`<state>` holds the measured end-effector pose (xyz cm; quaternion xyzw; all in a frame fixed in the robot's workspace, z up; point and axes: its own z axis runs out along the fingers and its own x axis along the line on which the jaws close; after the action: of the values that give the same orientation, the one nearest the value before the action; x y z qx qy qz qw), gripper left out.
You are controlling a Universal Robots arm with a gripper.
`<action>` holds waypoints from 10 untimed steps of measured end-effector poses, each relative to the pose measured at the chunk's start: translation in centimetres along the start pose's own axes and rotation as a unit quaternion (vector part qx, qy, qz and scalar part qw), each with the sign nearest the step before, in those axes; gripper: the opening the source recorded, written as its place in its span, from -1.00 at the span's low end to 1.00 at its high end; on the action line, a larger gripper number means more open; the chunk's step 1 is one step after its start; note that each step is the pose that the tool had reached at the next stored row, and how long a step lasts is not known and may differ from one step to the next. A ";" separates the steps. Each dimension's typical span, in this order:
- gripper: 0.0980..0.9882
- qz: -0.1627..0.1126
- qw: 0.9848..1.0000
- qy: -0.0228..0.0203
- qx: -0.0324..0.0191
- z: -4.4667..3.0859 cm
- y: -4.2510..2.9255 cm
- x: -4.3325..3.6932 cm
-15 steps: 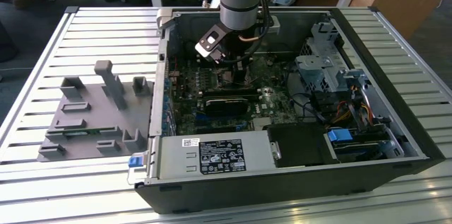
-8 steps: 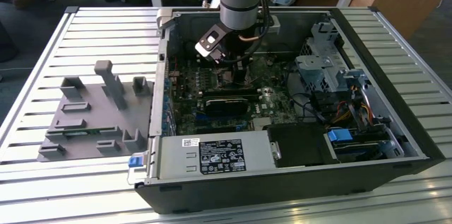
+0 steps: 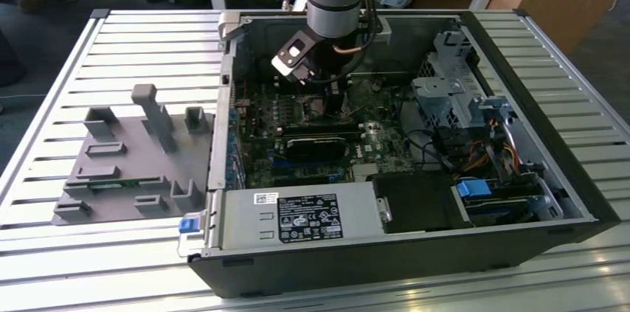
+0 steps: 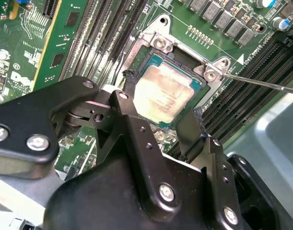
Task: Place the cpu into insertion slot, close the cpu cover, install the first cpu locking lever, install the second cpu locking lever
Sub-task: 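Place the cpu into insertion slot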
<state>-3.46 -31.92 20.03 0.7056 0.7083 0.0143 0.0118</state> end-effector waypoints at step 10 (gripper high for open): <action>-0.42 0.000 1.000 0.000 0.000 -0.59 0.02 0.01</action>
<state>-3.46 -31.91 20.62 0.7056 0.7083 0.0142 0.0116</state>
